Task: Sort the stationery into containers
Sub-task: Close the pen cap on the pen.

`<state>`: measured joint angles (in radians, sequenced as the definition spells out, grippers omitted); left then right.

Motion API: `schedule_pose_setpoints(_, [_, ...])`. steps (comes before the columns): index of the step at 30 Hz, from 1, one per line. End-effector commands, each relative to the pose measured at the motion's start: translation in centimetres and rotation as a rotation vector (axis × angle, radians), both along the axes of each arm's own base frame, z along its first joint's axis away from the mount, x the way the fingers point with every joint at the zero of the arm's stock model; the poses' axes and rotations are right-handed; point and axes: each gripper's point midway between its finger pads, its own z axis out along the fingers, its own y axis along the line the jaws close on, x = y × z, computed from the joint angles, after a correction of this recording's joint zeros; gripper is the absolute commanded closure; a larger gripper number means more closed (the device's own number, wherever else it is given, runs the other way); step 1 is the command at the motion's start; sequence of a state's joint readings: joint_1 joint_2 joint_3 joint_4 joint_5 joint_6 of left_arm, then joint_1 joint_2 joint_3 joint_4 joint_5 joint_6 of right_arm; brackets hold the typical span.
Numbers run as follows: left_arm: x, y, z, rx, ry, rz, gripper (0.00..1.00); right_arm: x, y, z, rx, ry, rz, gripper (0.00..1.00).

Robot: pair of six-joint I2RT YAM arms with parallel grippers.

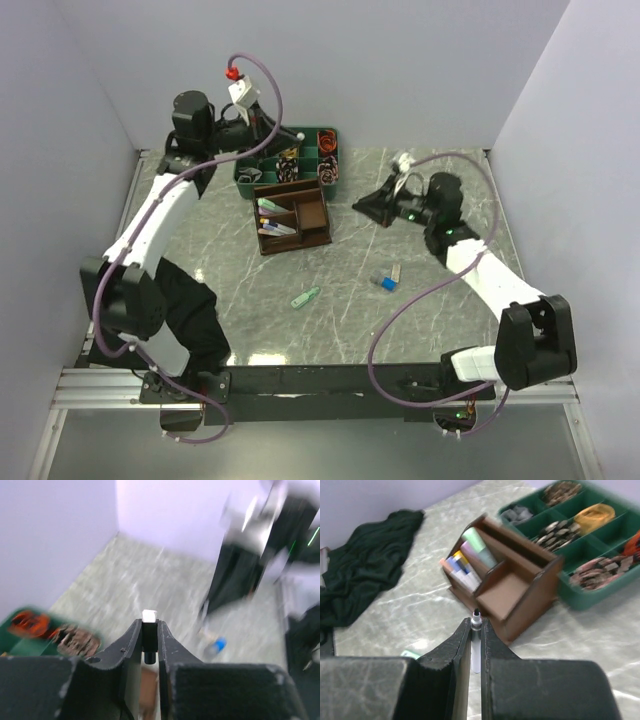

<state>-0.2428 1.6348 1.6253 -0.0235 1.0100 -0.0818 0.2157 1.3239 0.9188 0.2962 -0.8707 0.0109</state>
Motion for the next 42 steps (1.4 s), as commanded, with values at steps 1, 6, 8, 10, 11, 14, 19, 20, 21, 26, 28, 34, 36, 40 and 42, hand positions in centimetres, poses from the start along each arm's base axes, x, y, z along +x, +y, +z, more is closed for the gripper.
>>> schedule_pose_setpoints(1, [-0.4, -3.5, 4.2, -0.23, 0.068, -0.111, 0.99, -0.7, 3.4, 2.0, 0.103, -0.158, 0.021, 1.0])
schedule_pose_setpoints(6, [0.2, -4.4, 6.1, -0.259, 0.068, -0.129, 0.99, -0.6, 6.2, 4.3, 0.161, -0.149, 0.104, 1.0])
schedule_pose_setpoints(8, [0.3, -4.4, 6.2, -0.277, 0.085, -0.11, 0.99, -0.2, 6.5, 5.7, 0.179, -0.164, 0.105, 1.0])
schedule_pose_setpoints(10, [-0.1, -4.7, 6.6, -0.301, 0.1, -0.108, 0.99, 0.4, 6.8, 7.3, 0.209, -0.17, 0.103, 1.0])
schedule_pose_setpoints(11, [-0.3, -4.8, 7.0, -0.307, 0.095, -0.11, 0.99, 0.8, 6.8, 7.8, 0.215, -0.171, 0.097, 1.0])
schedule_pose_setpoints(14, [-0.9, -5.5, 8.0, -0.334, 0.098, -0.118, 0.99, 1.9, 7.1, 8.9, 0.238, -0.161, 0.079, 1.0])
schedule_pose_setpoints(19, [-1.0, -6.1, 8.9, -0.386, 0.148, -0.096, 0.99, 3.0, 7.2, 10.6, 0.291, -0.159, 0.041, 1.0])
schedule_pose_setpoints(20, [-1.1, -6.2, 9.3, -0.396, 0.149, -0.094, 0.99, 3.2, 7.3, 10.7, 0.298, -0.156, 0.033, 1.0])
schedule_pose_setpoints(21, [-1.2, -6.6, 9.6, -0.414, 0.168, -0.089, 0.99, 3.3, 7.4, 11.3, 0.307, -0.163, 0.029, 1.0])
schedule_pose_setpoints(26, [-1.5, -6.9, 10.8, -0.449, 0.168, -0.089, 0.99, 4.3, 7.6, 12.6, 0.367, -0.133, 0.003, 1.0])
schedule_pose_setpoints(28, [-1.7, -7.0, 11.0, -0.451, 0.16, -0.096, 0.99, 4.3, 7.8, 13.4, 0.396, -0.121, 0.01, 1.0])
schedule_pose_setpoints(34, [-2.0, -6.9, 10.3, -0.432, 0.143, -0.104, 0.99, 4.2, 8.0, 15.0, 0.458, -0.088, 0.03, 1.0])
schedule_pose_setpoints(36, [-2.0, -6.9, 10.2, -0.427, 0.131, -0.105, 0.99, 3.9, 8.1, 15.5, 0.463, -0.091, 0.046, 1.0])
schedule_pose_setpoints(40, [-1.6, -6.6, 10.3, -0.425, 0.112, -0.097, 0.99, 3.4, 8.2, 15.9, 0.468, -0.088, 0.059, 1.0])
schedule_pose_setpoints(42, [-1.4, -6.5, 10.3, -0.422, 0.106, -0.092, 0.99, 3.1, 8.1, 16.0, 0.468, -0.089, 0.064, 1.0])
